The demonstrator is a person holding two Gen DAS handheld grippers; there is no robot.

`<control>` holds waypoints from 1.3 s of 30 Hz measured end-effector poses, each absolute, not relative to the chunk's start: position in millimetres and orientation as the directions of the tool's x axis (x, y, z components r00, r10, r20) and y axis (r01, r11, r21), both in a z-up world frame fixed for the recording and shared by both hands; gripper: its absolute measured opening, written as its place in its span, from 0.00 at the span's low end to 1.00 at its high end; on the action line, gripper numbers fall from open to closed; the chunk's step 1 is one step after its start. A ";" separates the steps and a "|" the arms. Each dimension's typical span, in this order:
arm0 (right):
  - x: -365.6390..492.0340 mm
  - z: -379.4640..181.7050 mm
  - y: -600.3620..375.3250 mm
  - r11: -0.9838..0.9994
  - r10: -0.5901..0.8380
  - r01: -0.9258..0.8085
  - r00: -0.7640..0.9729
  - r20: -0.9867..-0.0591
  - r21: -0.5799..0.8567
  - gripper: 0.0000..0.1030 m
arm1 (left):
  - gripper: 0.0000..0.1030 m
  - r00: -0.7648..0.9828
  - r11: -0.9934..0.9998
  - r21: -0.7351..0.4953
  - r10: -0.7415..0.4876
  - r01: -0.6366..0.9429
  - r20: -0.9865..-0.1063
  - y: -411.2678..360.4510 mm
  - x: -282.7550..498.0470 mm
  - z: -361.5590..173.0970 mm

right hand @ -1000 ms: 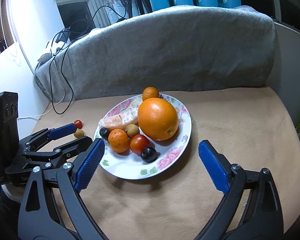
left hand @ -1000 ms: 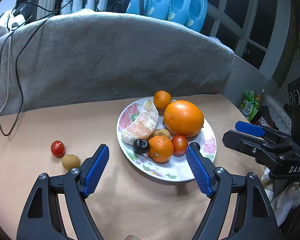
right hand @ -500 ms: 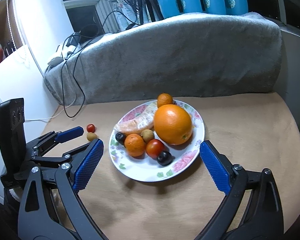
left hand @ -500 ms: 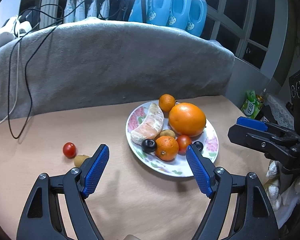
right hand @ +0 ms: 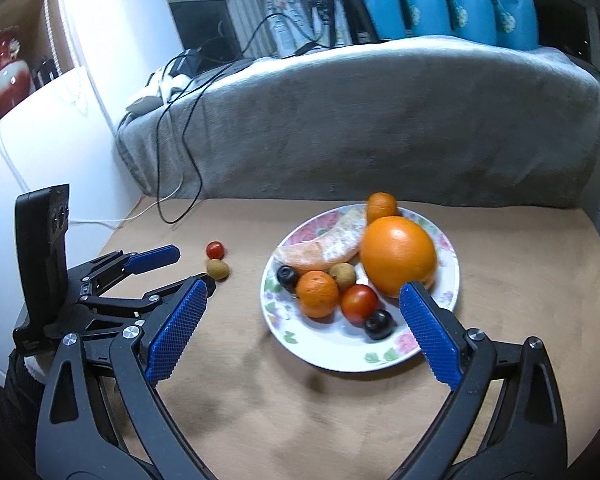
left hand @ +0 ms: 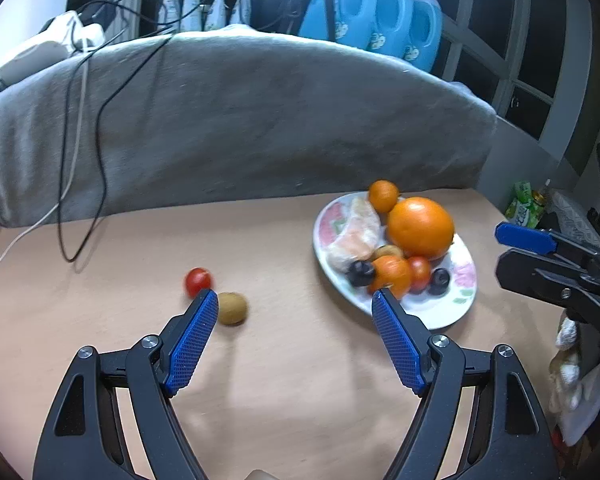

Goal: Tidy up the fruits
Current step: 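Move the right tool toward the brown fruit while the left tool approaches the red tomato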

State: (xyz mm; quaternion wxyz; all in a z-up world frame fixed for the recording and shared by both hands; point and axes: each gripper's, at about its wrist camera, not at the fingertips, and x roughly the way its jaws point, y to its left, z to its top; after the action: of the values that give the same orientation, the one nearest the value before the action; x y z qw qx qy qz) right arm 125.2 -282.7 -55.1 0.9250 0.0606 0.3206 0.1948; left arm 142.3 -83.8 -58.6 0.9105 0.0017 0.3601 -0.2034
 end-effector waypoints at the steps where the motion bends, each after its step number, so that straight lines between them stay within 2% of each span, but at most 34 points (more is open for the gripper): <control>1: 125.2 -54.8 -278.4 0.914 0.404 -0.334 0.716 -0.570 0.229 0.96 | 0.77 0.659 0.920 -0.141 -0.363 0.366 -0.659 -79.8 143.0 -59.7; 13: 126.6 -61.4 -232.7 0.878 0.452 -0.449 0.663 -0.597 0.165 0.96 | 0.77 0.660 0.944 -0.138 -0.310 0.299 -0.684 -33.1 149.2 -70.1; 23: 129.4 -70.6 -194.1 0.839 0.464 -0.537 0.631 -0.622 0.082 0.96 | 0.77 0.646 0.940 -0.230 -0.340 0.252 -0.684 -1.1 166.7 -74.3; 27: 134.8 -73.6 -179.1 0.823 0.474 -0.565 0.618 -0.627 0.066 0.95 | 0.62 0.616 0.925 -0.287 -0.381 0.251 -0.689 4.9 176.3 -80.5; 30: 139.7 -77.1 -168.3 0.807 0.483 -0.588 0.601 -0.637 0.058 0.84 | 0.58 0.596 0.913 -0.318 -0.408 0.257 -0.691 6.7 181.1 -84.6; 34: 148.3 -83.1 -155.3 0.797 0.480 -0.603 0.585 -0.654 0.045 0.81 | 0.50 0.574 0.901 -0.340 -0.435 0.270 -0.694 3.4 188.1 -88.9; 36: 153.0 -85.5 -150.8 0.793 0.481 -0.608 0.574 -0.663 0.049 0.70 | 0.45 0.563 0.894 -0.352 -0.448 0.277 -0.694 3.6 192.2 -91.0; 39: 162.0 -89.3 -145.2 0.792 0.479 -0.608 0.560 -0.675 0.057 0.68 | 0.41 0.552 0.887 -0.366 -0.462 0.281 -0.694 2.4 197.6 -92.7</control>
State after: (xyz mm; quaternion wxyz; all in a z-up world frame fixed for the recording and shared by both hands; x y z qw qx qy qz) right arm 162.0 -145.2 -89.3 0.8785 -0.0917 0.3520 0.3096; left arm 197.6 2.4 -92.7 0.8745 -0.1066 0.4228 -0.2123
